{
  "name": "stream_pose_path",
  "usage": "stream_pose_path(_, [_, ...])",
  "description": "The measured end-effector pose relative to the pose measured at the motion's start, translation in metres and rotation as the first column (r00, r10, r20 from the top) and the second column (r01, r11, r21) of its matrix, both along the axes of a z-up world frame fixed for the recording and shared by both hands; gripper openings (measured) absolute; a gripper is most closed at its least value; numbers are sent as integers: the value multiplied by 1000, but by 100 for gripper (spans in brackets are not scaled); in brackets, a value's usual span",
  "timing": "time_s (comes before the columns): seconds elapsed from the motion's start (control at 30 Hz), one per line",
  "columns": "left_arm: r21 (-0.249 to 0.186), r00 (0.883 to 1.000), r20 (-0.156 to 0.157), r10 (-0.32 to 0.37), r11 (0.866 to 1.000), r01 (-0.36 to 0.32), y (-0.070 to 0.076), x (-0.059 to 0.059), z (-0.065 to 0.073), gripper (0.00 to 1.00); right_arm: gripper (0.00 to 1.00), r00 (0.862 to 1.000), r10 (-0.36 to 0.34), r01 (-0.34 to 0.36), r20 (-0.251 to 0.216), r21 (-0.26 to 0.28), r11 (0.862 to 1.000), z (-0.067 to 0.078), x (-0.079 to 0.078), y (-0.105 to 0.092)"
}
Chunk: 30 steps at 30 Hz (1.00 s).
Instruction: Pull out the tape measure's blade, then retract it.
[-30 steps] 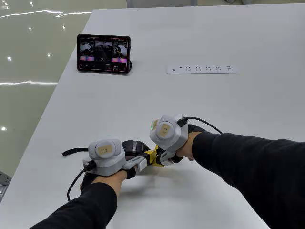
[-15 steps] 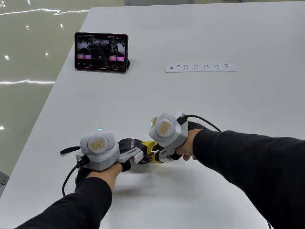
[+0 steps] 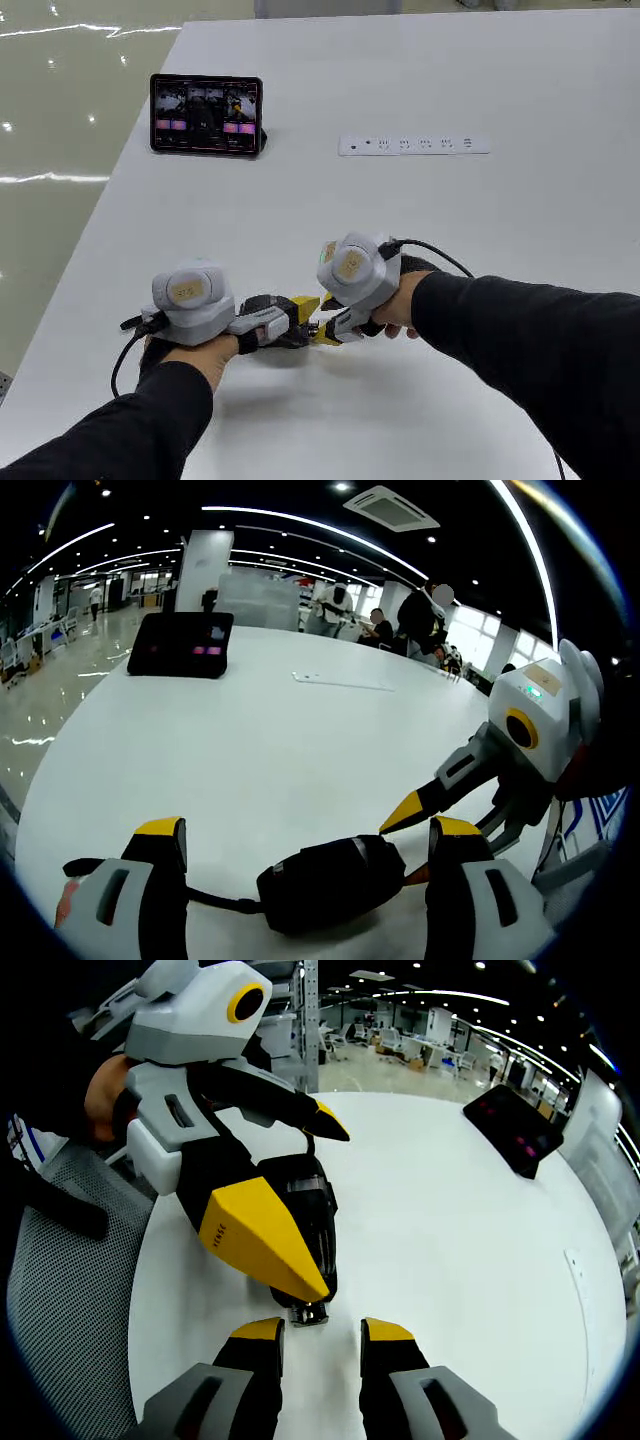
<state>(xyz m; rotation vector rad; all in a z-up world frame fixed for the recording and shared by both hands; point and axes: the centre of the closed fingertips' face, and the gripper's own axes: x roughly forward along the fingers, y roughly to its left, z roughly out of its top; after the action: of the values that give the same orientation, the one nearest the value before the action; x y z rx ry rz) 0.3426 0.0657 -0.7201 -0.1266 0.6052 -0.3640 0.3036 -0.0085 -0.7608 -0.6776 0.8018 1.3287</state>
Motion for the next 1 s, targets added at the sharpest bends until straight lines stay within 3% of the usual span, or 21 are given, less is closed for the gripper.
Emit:
stream_pose_path(0.1, [15,998,-25,-62,998,62,-2,-7,-3,99,30,999,-35,35,-6,12,999,2,1,-6])
stream_pose_path(0.23, [12,992,-23,-126,992,126,-2,-14,-2,99,32,996,-84,84,-12,44,995,8,0,-16])
stream_pose_path(0.27, [23,990,-22,-141,990,142,-2,-15,-2,99,33,996,-94,94,-14,48,994,10,-1,-19])
stream_pose_path(0.33, [100,983,-25,-184,978,185,4,-19,-5,99,34,993,-117,118,-23,73,990,15,-3,-23])
stream_pose_path(0.47, [99,970,-39,-238,965,241,4,-25,-8,99,34,987,-160,162,-27,92,982,18,-4,-39])
stream_pose_path(0.57, [75,964,-59,-258,962,262,8,-29,-10,99,36,977,-209,211,-32,107,972,20,-3,-56])
stream_pose_path(0.67, [81,958,-60,-281,955,286,10,-31,-7,99,39,970,-240,242,-26,118,963,23,-2,-69])
stream_pose_path(0.73, [79,951,-62,-304,948,309,12,-33,-7,99,40,970,-242,240,3,115,964,25,-3,-79])
stream_pose_path(0.83, [102,939,-81,-336,934,343,15,-37,-7,99,41,965,-261,258,5,134,957,28,-6,-90])
stream_pose_path(1.0, [143,925,-79,-372,914,380,24,-39,-6,99,45,959,-281,274,31,142,951,26,-9,-111])
